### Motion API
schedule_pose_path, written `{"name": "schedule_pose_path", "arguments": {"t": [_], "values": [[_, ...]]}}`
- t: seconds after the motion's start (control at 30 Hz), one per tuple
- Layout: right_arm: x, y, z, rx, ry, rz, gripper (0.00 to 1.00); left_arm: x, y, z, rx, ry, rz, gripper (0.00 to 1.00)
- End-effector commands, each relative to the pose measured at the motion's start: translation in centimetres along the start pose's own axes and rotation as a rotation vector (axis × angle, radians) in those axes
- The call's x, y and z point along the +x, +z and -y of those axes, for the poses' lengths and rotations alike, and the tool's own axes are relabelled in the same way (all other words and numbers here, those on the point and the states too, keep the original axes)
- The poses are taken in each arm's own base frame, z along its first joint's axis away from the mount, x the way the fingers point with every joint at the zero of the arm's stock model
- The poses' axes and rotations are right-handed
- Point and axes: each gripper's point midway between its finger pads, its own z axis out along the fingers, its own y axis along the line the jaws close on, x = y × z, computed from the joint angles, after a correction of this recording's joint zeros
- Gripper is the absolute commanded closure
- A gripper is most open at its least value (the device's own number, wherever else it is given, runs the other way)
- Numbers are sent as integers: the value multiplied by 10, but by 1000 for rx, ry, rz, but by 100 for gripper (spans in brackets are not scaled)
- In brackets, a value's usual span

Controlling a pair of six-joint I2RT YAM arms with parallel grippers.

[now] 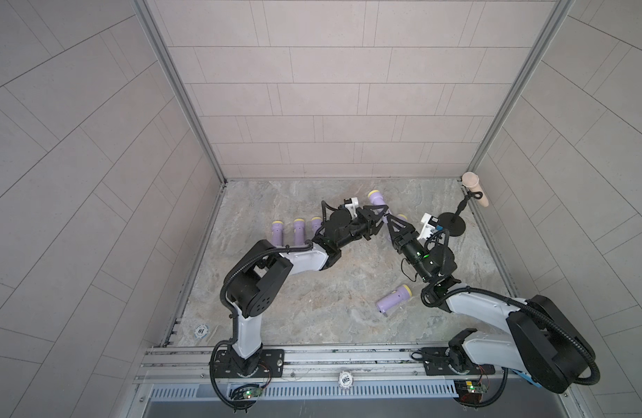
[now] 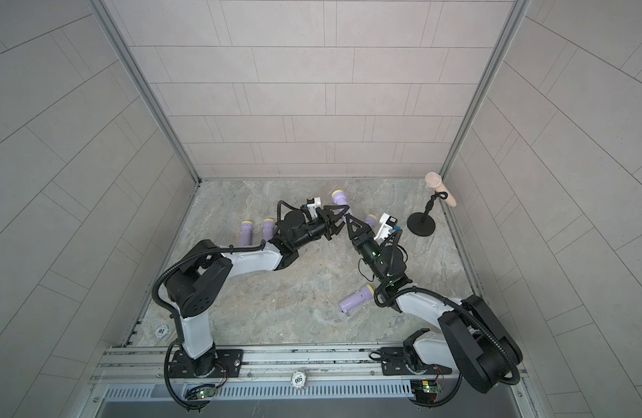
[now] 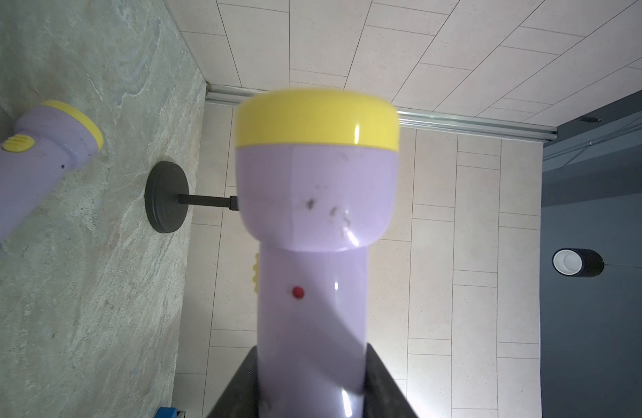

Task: Close the plug at the bottom of the flashlight
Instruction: Close the plug of the flashlight.

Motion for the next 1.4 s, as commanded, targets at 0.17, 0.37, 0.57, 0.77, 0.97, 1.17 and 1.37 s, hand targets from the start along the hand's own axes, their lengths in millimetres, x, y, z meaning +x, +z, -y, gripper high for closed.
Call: {"name": "schedule_pose_path", "arguments": {"t": [0.17,0.37,0.57,0.77,0.97,1.17,1.37], "values": [[-5,1,-24,-86,5,13,46,12,-4,26,74,-2,-28,100],[-5,2,-24,-87,7,14,50,13,-4,28,78,-2,-31,100],[-5,2,-25,-91,6,17,53,14,-4,28,79,-4,-31,100],[-5,3,-24,-93,12,17,54,13,-4,27,80,-9,-30,100],[-5,3,-25,-99,15,19,59,13,-3,29,85,-7,-31,100],[-5,4,-24,-99,19,18,59,14,-3,30,88,-7,-32,100],[-5,4,-24,-98,23,17,62,15,-4,32,91,-5,-32,100]]}}
